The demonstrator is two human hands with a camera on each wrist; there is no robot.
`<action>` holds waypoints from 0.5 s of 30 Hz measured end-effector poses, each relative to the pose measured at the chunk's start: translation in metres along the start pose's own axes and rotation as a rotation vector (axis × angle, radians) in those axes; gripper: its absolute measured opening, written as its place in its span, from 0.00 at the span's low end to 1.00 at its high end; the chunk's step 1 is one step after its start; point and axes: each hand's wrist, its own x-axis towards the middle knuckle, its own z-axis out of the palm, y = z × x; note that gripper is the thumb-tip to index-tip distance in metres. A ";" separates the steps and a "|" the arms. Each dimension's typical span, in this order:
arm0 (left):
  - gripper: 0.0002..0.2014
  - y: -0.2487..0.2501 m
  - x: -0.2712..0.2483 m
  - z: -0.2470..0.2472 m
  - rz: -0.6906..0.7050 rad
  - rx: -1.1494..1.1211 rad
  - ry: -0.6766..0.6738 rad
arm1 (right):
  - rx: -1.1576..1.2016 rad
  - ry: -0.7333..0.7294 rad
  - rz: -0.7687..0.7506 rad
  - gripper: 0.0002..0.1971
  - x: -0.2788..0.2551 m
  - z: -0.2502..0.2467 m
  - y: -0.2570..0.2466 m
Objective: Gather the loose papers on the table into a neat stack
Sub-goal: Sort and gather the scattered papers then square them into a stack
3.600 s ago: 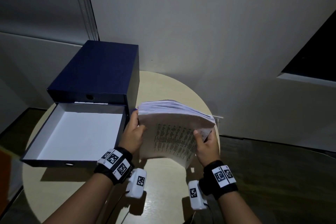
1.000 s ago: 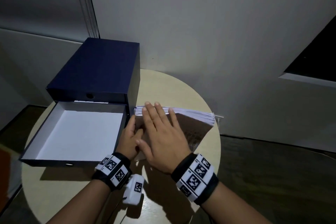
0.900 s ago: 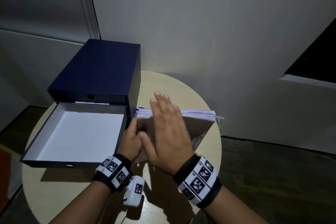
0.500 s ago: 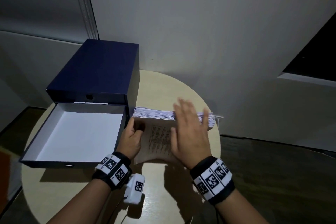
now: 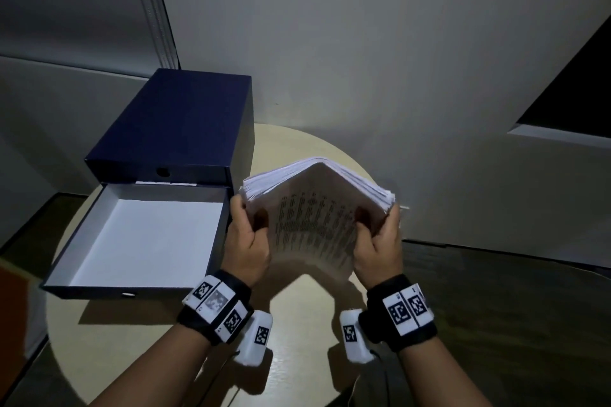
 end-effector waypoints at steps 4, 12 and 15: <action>0.29 -0.019 -0.016 0.003 -0.155 0.068 -0.113 | -0.023 -0.142 0.157 0.23 -0.021 0.007 0.026; 0.21 0.009 0.004 0.000 0.052 -0.124 0.064 | 0.234 0.110 0.072 0.17 0.003 0.005 0.008; 0.09 0.018 0.022 0.007 -0.017 -0.116 0.161 | 0.205 0.209 0.128 0.08 0.018 0.011 -0.001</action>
